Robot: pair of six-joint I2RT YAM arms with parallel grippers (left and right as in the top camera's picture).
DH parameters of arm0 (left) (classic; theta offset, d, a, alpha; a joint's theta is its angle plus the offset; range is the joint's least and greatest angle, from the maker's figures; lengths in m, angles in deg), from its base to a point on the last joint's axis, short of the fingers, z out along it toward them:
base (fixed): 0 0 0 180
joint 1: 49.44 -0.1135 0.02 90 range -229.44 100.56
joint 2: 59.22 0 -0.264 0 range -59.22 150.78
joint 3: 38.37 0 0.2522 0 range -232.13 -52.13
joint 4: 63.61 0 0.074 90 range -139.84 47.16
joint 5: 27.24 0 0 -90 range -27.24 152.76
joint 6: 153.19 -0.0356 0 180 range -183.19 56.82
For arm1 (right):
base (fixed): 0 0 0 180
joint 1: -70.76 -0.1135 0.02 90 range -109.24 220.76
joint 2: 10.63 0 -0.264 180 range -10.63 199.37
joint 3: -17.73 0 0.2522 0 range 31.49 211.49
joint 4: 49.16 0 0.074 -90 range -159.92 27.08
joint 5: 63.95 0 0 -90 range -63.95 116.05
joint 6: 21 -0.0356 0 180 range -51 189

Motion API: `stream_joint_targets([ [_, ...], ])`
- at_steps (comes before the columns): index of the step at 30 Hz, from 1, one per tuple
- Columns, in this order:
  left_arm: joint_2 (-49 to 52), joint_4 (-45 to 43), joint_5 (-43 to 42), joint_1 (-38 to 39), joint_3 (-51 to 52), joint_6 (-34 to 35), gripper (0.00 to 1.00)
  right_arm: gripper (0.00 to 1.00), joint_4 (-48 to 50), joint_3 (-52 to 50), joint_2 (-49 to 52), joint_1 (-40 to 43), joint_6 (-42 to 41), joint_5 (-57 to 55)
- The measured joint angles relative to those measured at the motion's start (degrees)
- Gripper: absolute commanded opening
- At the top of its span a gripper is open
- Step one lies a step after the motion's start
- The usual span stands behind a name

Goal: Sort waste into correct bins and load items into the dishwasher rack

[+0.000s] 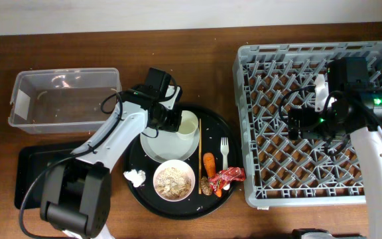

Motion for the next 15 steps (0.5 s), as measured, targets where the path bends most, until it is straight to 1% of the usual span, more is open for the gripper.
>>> stream_joint_targets([
  [1,0.0,-0.28,0.0,0.0,0.0,0.15,0.12,0.98,0.0,0.0,0.0,0.0,0.0,0.0],
  [2,0.0,-0.57,0.0,0.0,0.0,0.15,0.03,0.98,0.0,0.0,0.0,0.0,-0.02,0.0],
  [3,0.0,-0.72,0.0,0.0,0.0,0.13,0.01,0.98,0.0,0.0,0.0,0.0,0.02,0.0],
  [9,0.0,-0.68,-0.44,-0.02,-0.02,0.2,0.0,0.98,0.0,0.0,0.0,0.0,0.02,0.0],
  [15,-1.68,4.37,-2.91,-0.66,-2.19,0.2,0.01,0.98,0.17,0.0,0.0,0.0,0.02,0.28],
])
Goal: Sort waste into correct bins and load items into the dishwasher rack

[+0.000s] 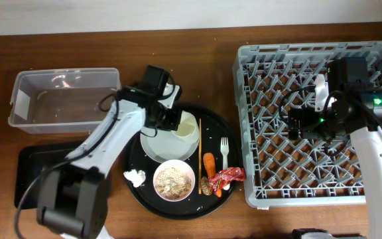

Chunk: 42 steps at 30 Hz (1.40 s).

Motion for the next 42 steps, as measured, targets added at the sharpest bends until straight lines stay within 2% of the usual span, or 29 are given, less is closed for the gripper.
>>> stream_joint_targets([
  [5,-9.53,0.63,-7.65,-2.93,-2.38,0.02,0.0,0.98,1.51,0.0,0.0,0.0,2.62,6.82],
  [8,-14.29,0.44,-17.59,-6.16,-2.82,0.02,0.0,0.98,3.32,0.0,0.0,0.0,6.27,15.61],
  [17,-14.95,-3.52,-51.98,-9.55,-2.86,0.0,0.01,0.98,7.72,0.0,0.0,0.0,18.84,51.71],
  [22,-14.95,-5.49,-62.23,-9.55,-2.86,0.02,0.01,0.98,8.61,0.0,0.0,0.0,21.9,63.47],
  [27,-14.95,-6.6,-65.59,-9.49,-2.86,0.13,0.0,0.99,10.45,0.0,0.0,0.0,22.77,72.11],
  [32,-14.95,-8.74,-65.48,-8.5,-2.86,1.36,0.0,1.0,10.84,0.0,0.0,-0.57,22.95,77.02],
  [36,-14.95,-14.05,-65.11,-7.19,-2.86,4.87,0.0,0.95,12.15,0.0,0.0,-3.89,22.95,78.16],
  [42,-14.95,-16.94,-64.74,-5.81,-2.86,9.38,0.01,0.87,12.81,0.0,0.46,-5.57,22.99,77.64],
])
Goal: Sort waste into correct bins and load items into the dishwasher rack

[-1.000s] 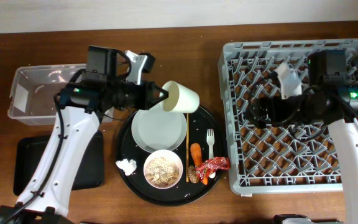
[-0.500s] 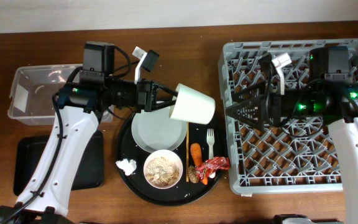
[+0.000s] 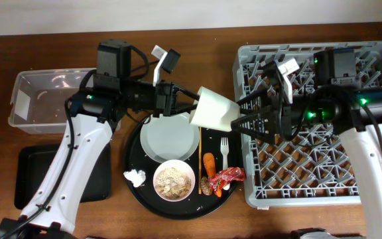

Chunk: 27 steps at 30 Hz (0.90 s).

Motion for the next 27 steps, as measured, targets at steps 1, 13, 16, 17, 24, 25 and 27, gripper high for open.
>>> stream_joint_targets([
  [1,0.0,-1.11,0.0,0.2,0.02,0.76,0.01,0.85,0.02,0.0,0.09,0.0,-0.07,0.0],
  [13,0.0,-6.95,0.87,3.56,0.0,6.93,0.01,0.6,0.13,0.0,0.35,-0.59,-0.04,0.02],
  [16,0.0,-6.95,0.87,3.56,0.02,6.95,0.01,0.55,0.11,0.0,0.42,-0.57,-0.13,0.04],
  [17,0.0,-6.97,0.87,3.56,0.02,6.93,0.08,0.52,0.13,0.0,0.42,-0.57,-0.15,0.02],
  [24,0.0,-6.88,2.4,3.61,0.0,6.93,0.55,0.4,0.17,0.0,0.46,-0.79,-0.07,0.44],
  [25,0.0,-6.73,2.71,3.61,0.0,6.91,0.55,0.4,0.17,0.0,0.46,-0.79,-0.07,0.37],
  [27,0.0,-5.7,4.04,3.61,0.0,6.21,0.55,0.39,0.15,0.0,0.46,-0.79,-0.57,-0.52],
])
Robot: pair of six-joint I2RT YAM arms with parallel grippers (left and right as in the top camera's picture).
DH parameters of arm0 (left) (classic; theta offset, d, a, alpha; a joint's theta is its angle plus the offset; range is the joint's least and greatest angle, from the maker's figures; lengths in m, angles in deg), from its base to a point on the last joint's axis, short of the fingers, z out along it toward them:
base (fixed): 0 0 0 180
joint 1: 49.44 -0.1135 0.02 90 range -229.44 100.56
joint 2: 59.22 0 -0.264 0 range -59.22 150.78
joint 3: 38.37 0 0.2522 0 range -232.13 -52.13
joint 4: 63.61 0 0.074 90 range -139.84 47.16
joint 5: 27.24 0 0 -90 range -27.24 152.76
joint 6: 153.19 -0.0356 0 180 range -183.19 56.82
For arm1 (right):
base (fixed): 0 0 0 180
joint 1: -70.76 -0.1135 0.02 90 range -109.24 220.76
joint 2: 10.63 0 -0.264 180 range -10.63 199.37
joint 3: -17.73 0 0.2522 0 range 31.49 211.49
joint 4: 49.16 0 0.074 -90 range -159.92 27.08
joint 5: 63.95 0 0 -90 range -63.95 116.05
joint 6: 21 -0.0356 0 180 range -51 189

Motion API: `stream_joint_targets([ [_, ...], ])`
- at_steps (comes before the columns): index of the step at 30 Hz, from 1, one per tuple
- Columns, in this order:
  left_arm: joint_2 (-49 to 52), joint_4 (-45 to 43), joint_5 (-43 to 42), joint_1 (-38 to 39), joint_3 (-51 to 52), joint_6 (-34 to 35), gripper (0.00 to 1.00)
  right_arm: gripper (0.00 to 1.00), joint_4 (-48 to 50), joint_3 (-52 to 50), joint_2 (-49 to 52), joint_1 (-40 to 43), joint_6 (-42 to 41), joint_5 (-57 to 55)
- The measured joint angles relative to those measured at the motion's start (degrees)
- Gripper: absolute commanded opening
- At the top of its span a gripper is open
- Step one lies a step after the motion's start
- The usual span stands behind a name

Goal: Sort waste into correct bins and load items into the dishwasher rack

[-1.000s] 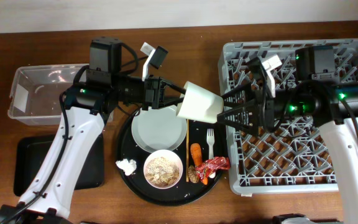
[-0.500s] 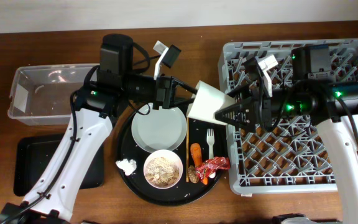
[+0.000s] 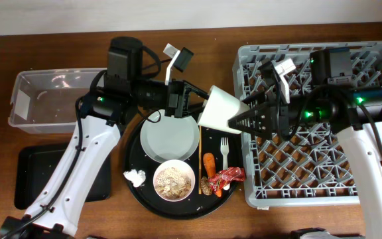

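A white cup (image 3: 223, 109) hangs tilted above the round black tray (image 3: 144, 199), between the two arms. My left gripper (image 3: 201, 106) is shut on its rim end. My right gripper (image 3: 242, 114) has reached out from over the grey dishwasher rack (image 3: 310, 172); its fingers stand spread on either side of the cup's base, open. On the tray lie a white plate (image 3: 168, 136), a bowl of oats (image 3: 174, 179), a fork (image 3: 224, 153), a chopstick (image 3: 199, 162), a carrot (image 3: 209, 162), a red wrapper (image 3: 229, 175) and a crumpled tissue (image 3: 135, 176).
A clear plastic bin (image 3: 65, 99) stands at the back left. A flat black bin (image 3: 25, 176) lies in front of it. The rack fills the right side of the table.
Both arms have shifted a little to the right with the cup. My right gripper's fingers, then just short of the cup, now stand around its base.
My left gripper was down at the cup standing on the plate while the right arm waited over the rack. Later the left held the cup lifted off the tray with the right gripper open and reaching toward it. Now the right fingers flank the cup.
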Motion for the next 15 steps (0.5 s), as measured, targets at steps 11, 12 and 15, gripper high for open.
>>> stream_joint_targets([
  [11,0.0,18.32,13.35,-6.16,-0.2,-12.72,0.55,0.35,-0.66,0.04,0.0,4.02,-3.15,-14.1],
  [12,0.0,19.45,14.43,-7.5,-0.22,-13.55,0.55,0.35,-0.94,0.07,0.0,4.85,-3.23,-15.63],
  [15,0.0,24.72,20.65,-10.32,-0.26,-16.41,0.55,0.33,-1.9,0.72,0.0,7.93,-4.72,-23.39],
])
